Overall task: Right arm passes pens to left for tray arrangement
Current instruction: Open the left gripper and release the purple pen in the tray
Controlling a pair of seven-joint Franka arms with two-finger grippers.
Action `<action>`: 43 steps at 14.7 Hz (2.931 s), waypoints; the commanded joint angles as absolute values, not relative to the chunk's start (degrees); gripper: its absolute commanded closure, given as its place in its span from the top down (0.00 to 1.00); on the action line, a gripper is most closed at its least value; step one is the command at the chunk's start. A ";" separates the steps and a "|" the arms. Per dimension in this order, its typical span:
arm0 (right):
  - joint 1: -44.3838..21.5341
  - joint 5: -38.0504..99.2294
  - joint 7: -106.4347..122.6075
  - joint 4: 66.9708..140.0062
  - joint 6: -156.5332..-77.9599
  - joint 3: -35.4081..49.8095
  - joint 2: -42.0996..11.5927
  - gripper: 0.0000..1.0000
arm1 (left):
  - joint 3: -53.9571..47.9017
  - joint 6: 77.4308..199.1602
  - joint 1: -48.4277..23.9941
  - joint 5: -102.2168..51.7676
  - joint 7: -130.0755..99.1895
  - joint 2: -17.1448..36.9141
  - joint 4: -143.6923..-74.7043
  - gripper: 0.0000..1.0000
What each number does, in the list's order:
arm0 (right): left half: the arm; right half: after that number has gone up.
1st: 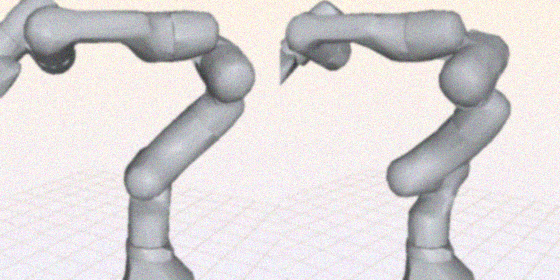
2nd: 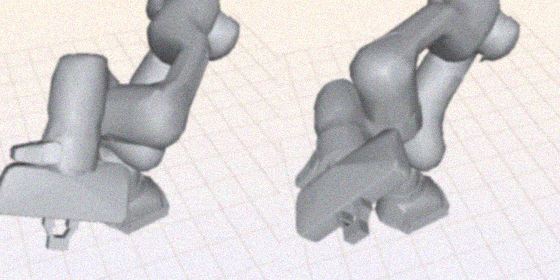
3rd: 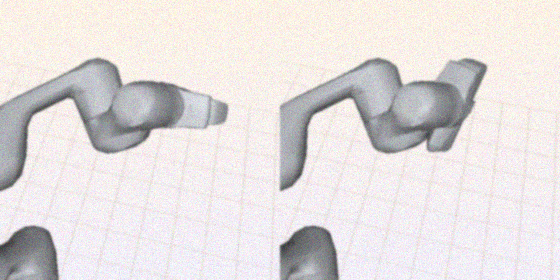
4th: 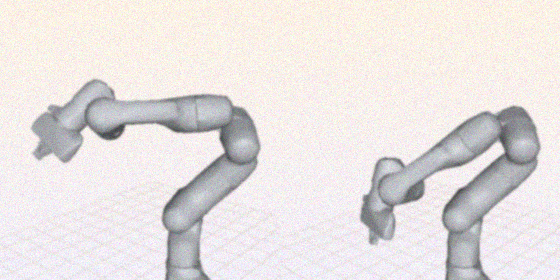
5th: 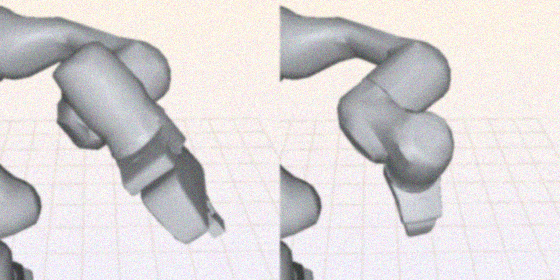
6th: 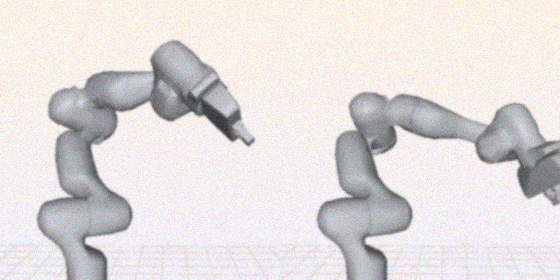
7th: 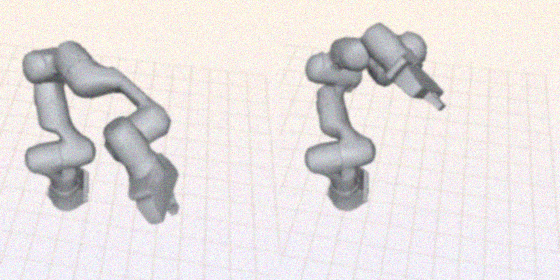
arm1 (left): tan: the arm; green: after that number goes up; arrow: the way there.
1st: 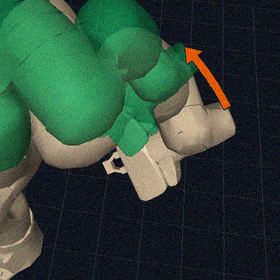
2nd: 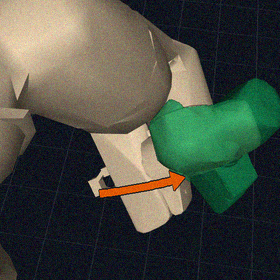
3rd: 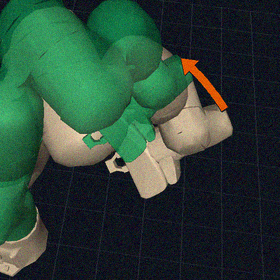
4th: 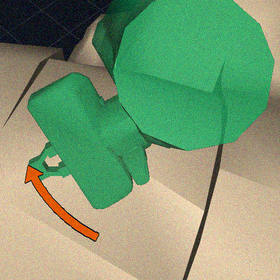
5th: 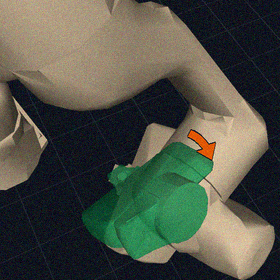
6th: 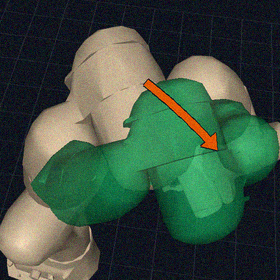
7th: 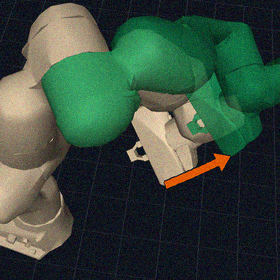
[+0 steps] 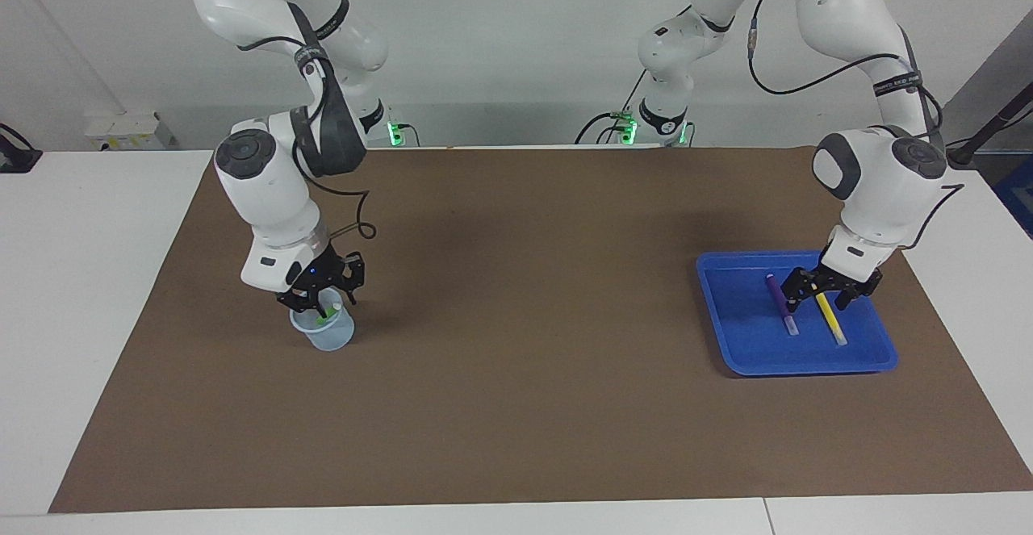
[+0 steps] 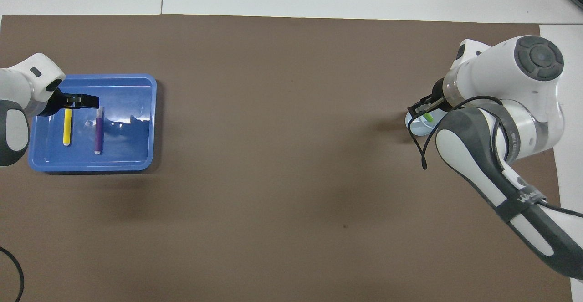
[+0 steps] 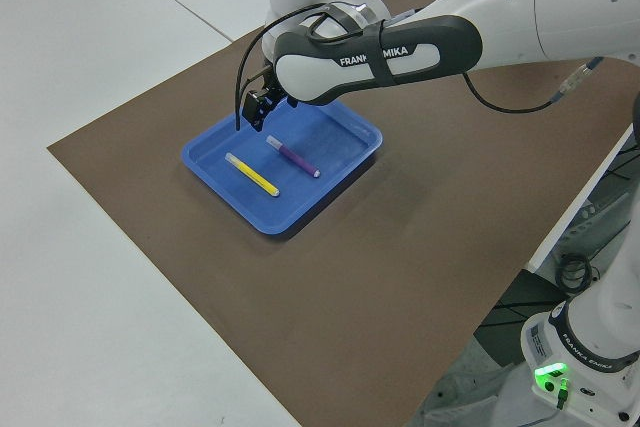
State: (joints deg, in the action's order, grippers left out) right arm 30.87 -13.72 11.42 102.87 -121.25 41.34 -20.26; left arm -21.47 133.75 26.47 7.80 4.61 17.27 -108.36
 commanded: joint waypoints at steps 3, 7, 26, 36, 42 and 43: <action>32.08 -12.39 10.99 107.05 -124.55 41.66 -18.54 0.51 | -21.36 132.28 26.89 8.88 3.52 16.08 -108.81 1.00; 32.95 -12.39 13.61 106.96 -124.28 41.66 -18.54 0.41 | -21.27 132.27 27.24 8.70 3.52 16.08 -108.46 1.00; 32.96 -12.39 12.48 106.78 -127.52 41.66 -19.16 0.49 | -22.06 120.41 26.20 0.62 -18.98 13.45 -104.68 1.00; 32.96 -12.39 12.57 106.79 -127.27 41.66 -19.51 0.26 | -23.20 117.34 26.01 -3.78 -24.25 12.66 -104.77 1.00; 33.05 -12.48 13.09 106.79 -127.79 41.66 -19.51 0.17 | -23.29 116.19 26.02 -7.38 -25.49 11.78 -104.77 1.00; 33.05 -12.48 13.10 106.79 -127.79 41.66 -19.51 0.15 | -23.38 115.93 26.02 -7.47 -25.49 11.69 -104.77 1.00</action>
